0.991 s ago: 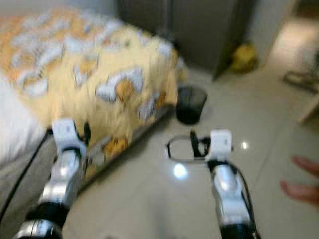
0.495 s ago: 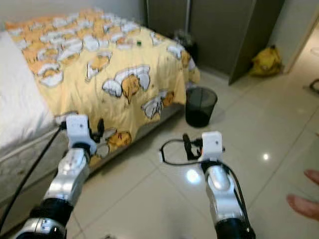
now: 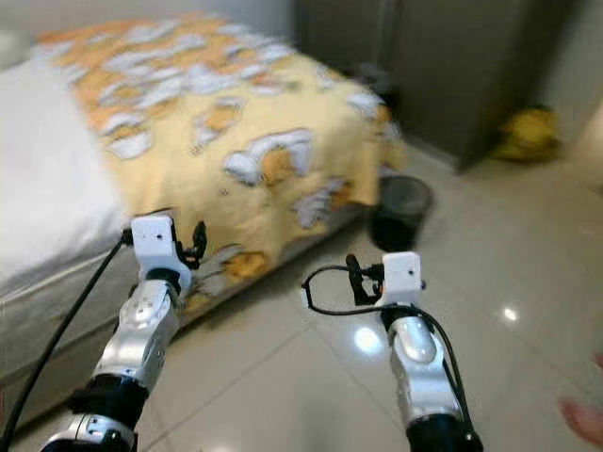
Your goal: Clean up the room
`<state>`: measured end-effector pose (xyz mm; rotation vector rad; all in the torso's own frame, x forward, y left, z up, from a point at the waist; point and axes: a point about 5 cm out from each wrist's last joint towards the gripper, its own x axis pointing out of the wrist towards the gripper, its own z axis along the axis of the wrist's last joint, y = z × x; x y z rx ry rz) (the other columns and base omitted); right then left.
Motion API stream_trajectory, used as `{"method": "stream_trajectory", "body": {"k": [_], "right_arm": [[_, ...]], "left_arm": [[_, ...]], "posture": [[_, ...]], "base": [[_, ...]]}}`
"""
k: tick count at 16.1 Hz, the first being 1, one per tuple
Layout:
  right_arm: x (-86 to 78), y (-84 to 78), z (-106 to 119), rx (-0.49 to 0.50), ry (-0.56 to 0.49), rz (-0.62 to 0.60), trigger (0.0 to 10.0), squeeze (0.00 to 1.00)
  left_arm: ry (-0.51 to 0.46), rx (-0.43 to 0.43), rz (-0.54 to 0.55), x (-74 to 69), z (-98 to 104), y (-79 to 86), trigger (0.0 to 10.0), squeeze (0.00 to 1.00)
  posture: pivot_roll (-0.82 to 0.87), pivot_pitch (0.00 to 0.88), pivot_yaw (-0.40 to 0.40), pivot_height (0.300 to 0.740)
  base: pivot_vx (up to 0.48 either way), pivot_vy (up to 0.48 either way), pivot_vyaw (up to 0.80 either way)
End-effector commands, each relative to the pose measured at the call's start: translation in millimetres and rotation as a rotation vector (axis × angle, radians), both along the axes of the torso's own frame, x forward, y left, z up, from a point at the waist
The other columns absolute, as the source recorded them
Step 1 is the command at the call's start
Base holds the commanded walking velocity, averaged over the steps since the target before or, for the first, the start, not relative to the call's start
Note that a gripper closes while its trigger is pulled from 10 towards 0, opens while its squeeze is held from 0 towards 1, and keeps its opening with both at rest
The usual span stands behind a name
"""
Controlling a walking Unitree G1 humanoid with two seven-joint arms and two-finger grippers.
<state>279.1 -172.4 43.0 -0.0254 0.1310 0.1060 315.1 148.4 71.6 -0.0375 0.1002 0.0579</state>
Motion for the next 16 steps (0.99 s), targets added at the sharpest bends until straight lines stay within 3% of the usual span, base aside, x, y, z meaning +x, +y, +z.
{"method": "stream_trajectory", "body": {"k": [1, 5, 6, 7, 11, 14, 15, 16], "right_arm": [[0.6, 1.9, 1, -0.001, -0.008, 0.008, 10.0, 0.00], [-3.3, -4.7, -2, -0.019, -0.002, -0.015, 10.0, 0.00], [-3.8, -5.7, -3, -0.021, 0.000, -0.016, 10.0, 0.00], [-4.5, -7.3, -4, -0.022, 0.005, -0.013, 10.0, 0.00], [-3.2, -4.1, -4, -0.032, 0.004, 0.013, 10.0, 0.00], [-2.5, -6.2, -4, -0.041, 0.009, 0.013, 10.0, 0.00], [-3.0, -7.8, -5, -0.048, 0.013, 0.017, 10.0, 0.00], [-4.4, -9.7, -5, -0.051, 0.016, 0.018, 10.0, 0.00]], "left_arm": [[0.000, -0.001, -0.014, 4.9, 4, -2.1, 10.0, 0.00], [0.028, 0.001, -0.021, -2.3, -4, -1.5, 10.0, 0.00], [0.039, -0.010, -0.020, -5.3, -7, -1.0, 10.0, 0.85], [0.062, -0.038, -0.019, -9.4, -13, -2.7, 10.0, 1.00], [0.061, -0.053, -0.008, -2.9, -10, -7.6, 10.0, 1.00], [0.084, 0.038, 0.000, -1.6, -13, -8.1, 10.0, 1.00], [0.063, -0.010, -0.015, -3.8, -13, -7.8, 10.0, 0.32], [0.061, -0.007, -0.005, -6.8, -14, -4.0, 10.0, 0.00]], "posture": [[-0.15, 0.000, 0.082, 0.740], [-0.17, 0.000, 0.083, 0.740], [-0.17, 0.000, 0.083, 0.740], [-0.17, 0.000, 0.077, 0.740], [-0.16, 0.000, 0.070, 0.740], [-0.17, 0.000, 0.065, 0.740], [-0.17, 0.000, 0.064, 0.740], [-0.17, 0.000, 0.058, 0.740]], "base": [[0.480, 0.000, 0.58], [0.478, 0.000, 0.52], [0.469, 0.000, 0.48], [0.480, 0.000, 0.49], [0.480, 0.000, 0.50], [0.160, 0.000, 0.50], [0.000, 0.000, 0.51], [0.000, -0.472, 0.50]]}}
